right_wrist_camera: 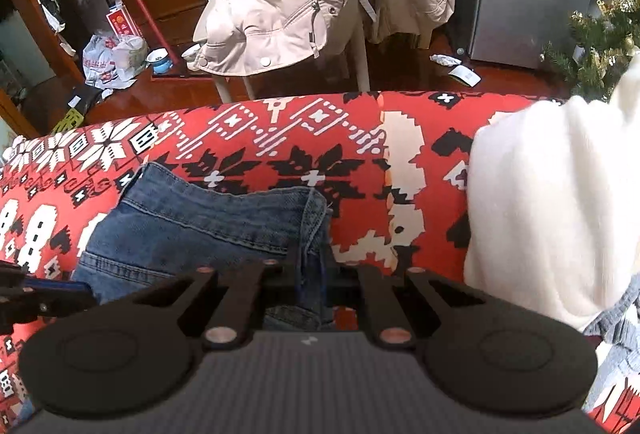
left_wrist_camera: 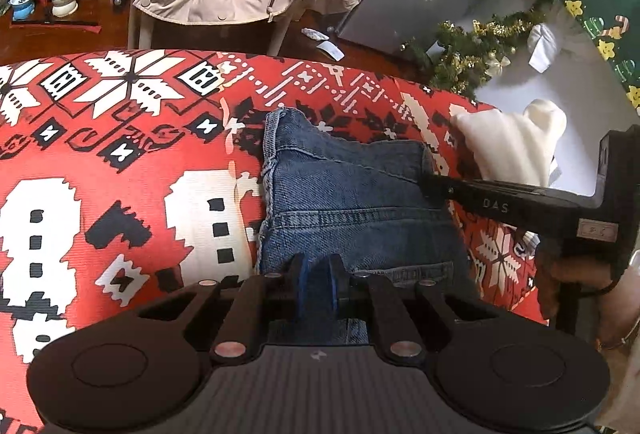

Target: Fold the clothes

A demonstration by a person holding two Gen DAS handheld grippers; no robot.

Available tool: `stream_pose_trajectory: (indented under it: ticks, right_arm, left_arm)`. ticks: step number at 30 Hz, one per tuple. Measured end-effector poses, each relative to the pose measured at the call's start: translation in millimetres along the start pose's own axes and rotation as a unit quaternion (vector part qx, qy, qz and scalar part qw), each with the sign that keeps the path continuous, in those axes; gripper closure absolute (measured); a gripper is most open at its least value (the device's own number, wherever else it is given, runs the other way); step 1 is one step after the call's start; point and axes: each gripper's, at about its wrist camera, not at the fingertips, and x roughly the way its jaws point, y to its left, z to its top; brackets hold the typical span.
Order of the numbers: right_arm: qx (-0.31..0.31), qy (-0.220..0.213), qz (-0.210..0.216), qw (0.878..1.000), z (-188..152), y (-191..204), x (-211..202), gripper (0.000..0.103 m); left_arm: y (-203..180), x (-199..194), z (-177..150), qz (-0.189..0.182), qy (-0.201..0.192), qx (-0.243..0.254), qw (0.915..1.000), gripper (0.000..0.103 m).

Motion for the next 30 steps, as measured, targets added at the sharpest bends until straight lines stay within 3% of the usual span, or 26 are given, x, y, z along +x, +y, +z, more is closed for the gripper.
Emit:
stream_pose_trajectory:
  ticks: [2, 6, 9, 15, 23, 26, 30]
  right_arm:
    - [0.011, 0.000, -0.001, 1.000, 0, -2, -1, 0.093]
    - [0.052, -0.002, 0.004, 0.999, 0, -12, -8, 0.073]
    - [0.074, -0.018, 0.014, 0.997, -5, -20, -22, 0.067]
    - [0.070, -0.044, 0.033, 0.996, -27, -31, -55, 0.066]
    - [0.087, -0.058, 0.073, 0.992, -88, -38, -100, 0.066]
    - [0.094, -0.071, 0.090, 0.989, -117, -35, -122, 0.066]
    - [0.091, -0.099, 0.102, 0.986, -162, -32, -164, 0.067]
  left_arm:
    - [0, -2, -2, -0.001, 0.000, 0.001, 1.0000, 0.092]
    - [3, -7, -7, -0.004, -0.003, -0.004, 1.0000, 0.092]
    - [4, -14, -12, -0.014, -0.013, -0.005, 0.9998, 0.085]
    - [3, -36, -36, -0.035, -0.059, 0.015, 0.9976, 0.084]
    - [11, -68, -92, -0.079, -0.100, 0.010, 0.9917, 0.087]
    - [9, -85, -116, -0.073, -0.119, 0.023, 0.9900, 0.088]
    - [-4, -115, -167, -0.044, -0.153, 0.059, 0.9854, 0.098]
